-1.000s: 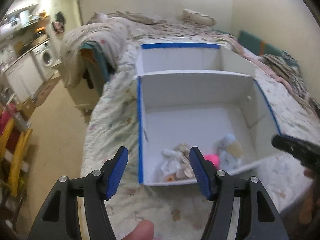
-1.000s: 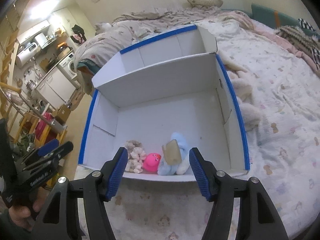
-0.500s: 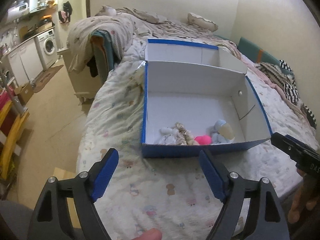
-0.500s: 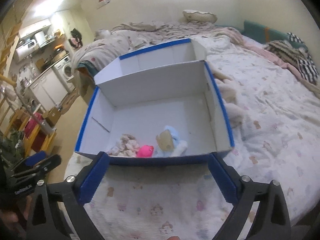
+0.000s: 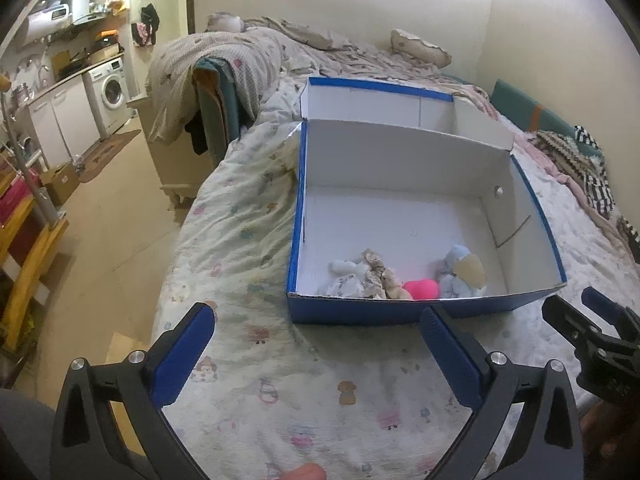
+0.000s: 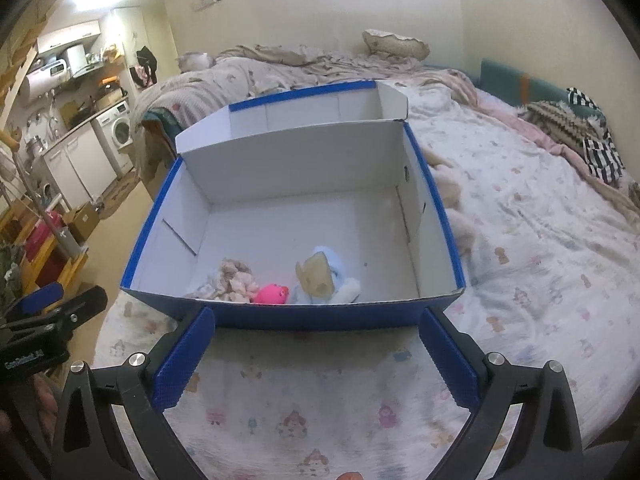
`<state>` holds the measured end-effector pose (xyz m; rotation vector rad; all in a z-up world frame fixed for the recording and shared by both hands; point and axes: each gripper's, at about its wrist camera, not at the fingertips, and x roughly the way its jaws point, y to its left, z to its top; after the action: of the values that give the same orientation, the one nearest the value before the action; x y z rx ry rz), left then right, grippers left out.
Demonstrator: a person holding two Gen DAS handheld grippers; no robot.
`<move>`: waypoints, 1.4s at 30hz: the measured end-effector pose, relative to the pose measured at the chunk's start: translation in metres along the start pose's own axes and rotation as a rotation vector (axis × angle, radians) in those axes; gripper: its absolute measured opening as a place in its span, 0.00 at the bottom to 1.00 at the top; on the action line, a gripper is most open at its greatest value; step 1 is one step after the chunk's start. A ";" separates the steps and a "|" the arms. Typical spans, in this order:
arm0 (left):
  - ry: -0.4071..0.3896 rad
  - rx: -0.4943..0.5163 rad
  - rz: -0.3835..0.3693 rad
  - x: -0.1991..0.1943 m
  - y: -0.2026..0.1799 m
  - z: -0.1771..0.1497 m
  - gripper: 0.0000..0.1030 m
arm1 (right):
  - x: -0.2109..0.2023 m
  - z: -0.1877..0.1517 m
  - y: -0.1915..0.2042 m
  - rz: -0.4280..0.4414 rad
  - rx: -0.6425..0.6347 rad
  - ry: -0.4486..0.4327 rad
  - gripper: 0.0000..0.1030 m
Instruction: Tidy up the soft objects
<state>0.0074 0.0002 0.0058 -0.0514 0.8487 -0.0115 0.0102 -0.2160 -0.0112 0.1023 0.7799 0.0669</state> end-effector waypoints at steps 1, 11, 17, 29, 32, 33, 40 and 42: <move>0.006 -0.004 -0.007 0.001 0.000 0.000 1.00 | 0.000 0.000 0.000 0.003 -0.001 0.000 1.00; 0.007 -0.001 -0.004 0.007 -0.004 0.003 1.00 | 0.002 0.001 -0.005 0.016 0.034 0.003 1.00; 0.008 -0.001 -0.007 0.007 -0.005 0.004 1.00 | 0.005 0.000 -0.003 0.008 0.020 0.011 1.00; 0.010 0.001 0.001 0.006 -0.004 0.004 1.00 | 0.005 0.001 -0.002 0.008 0.018 0.015 1.00; 0.009 0.000 0.001 0.005 -0.005 0.003 1.00 | 0.005 0.001 -0.002 0.009 0.020 0.016 1.00; 0.009 0.001 0.002 0.005 -0.005 0.003 1.00 | 0.005 0.001 -0.002 0.008 0.020 0.016 1.00; 0.010 0.002 0.005 0.005 -0.004 0.003 1.00 | 0.005 0.001 -0.002 0.009 0.019 0.016 1.00; 0.010 0.003 0.008 0.005 -0.004 0.002 1.00 | 0.005 0.001 -0.002 0.008 0.018 0.016 1.00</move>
<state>0.0128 -0.0042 0.0035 -0.0455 0.8585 -0.0050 0.0146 -0.2177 -0.0144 0.1223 0.7965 0.0684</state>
